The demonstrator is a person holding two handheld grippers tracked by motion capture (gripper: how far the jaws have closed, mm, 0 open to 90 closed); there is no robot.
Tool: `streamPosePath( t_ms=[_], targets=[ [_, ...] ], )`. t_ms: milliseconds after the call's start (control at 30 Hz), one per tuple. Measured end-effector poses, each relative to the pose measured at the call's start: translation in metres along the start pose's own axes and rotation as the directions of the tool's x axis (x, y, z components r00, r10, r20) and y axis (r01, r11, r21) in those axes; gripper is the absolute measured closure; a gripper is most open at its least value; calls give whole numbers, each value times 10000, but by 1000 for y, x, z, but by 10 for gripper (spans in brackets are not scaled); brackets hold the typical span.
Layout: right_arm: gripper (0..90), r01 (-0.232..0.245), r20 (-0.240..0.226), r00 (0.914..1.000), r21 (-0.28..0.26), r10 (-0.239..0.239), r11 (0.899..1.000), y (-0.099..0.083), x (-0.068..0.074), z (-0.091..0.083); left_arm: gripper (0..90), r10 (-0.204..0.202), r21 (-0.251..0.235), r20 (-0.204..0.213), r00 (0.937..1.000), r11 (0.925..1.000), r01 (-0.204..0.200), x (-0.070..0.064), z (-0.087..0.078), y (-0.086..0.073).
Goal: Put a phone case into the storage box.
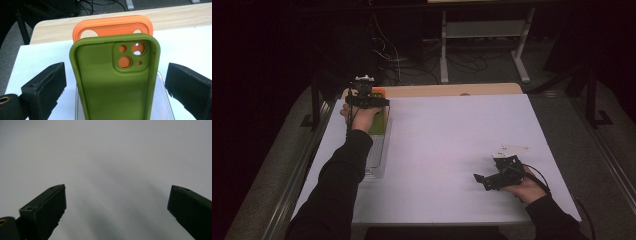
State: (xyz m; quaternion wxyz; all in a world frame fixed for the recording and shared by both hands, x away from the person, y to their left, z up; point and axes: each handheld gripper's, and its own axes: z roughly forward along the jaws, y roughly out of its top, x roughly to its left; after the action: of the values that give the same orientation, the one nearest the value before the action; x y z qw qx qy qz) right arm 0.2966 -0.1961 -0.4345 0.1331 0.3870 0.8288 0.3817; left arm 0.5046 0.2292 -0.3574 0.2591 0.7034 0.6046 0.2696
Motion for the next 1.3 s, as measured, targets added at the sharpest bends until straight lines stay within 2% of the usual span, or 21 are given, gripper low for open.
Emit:
streamPosePath(
  t_ms=[133,267,333,467,700,800,933,1067,1100,1133,1167,1200,1300],
  targets=[
    [11,8,12,10000,-4,-8,10000,0,0,0,19,88,-27,150,9998,10000,-88,1,-6,1],
    [11,-114,-4,9999,-23,114,9999,0,1,-1,19,239,-74,525,9983,9997,-236,6,-14,1],
    [12,8,30,10000,-5,-8,10000,0,0,0,19,187,-136,792,9967,9998,-177,7,-17,1],
    [12,-10,-1,10000,15,10,10000,0,1,0,19,428,-163,1311,9904,9990,-410,12,-27,0],
    [12,-97,-32,9999,23,97,10000,0,2,0,19,1045,-325,2021,9738,9945,-999,16,-46,-3],
    [11,-98,-36,9999,3,98,10000,1,2,-1,19,1284,-510,2427,9616,9915,-1195,17,-55,-6],
    [12,-39,-53,10000,-5,39,10000,1,2,-1,19,1705,-767,3122,9346,9851,-1541,18,-66,-12],
    [12,-29,-81,10000,6,29,10000,1,2,-1,19,2039,-1028,3547,9125,9785,-1787,16,-74,-20],
    [12,-14,-85,10000,5,14,10000,1,2,-1,19,2007,-1057,3663,9086,9791,-1737,14,-76,-22],
    [11,9,-85,10000,-8,-9,10000,1,2,-1,19,2135,-1076,3723,9032,9766,-1864,14,-78,-24],
    [12,4,-86,10000,-12,-4,10000,1,2,-1,19,2147,-1107,3779,9006,9762,-1862,13,-79,-25],
    [12,8,-90,10000,-14,-8,10000,1,2,-1,19,2272,-1187,3908,8920,9734,-1960,13,-81,-27],
    [12,-30,-95,10000,-27,30,10000,1,2,-1,19,2456,-1387,4104,8782,9686,-2061,10,-86,-31]
  ],
)
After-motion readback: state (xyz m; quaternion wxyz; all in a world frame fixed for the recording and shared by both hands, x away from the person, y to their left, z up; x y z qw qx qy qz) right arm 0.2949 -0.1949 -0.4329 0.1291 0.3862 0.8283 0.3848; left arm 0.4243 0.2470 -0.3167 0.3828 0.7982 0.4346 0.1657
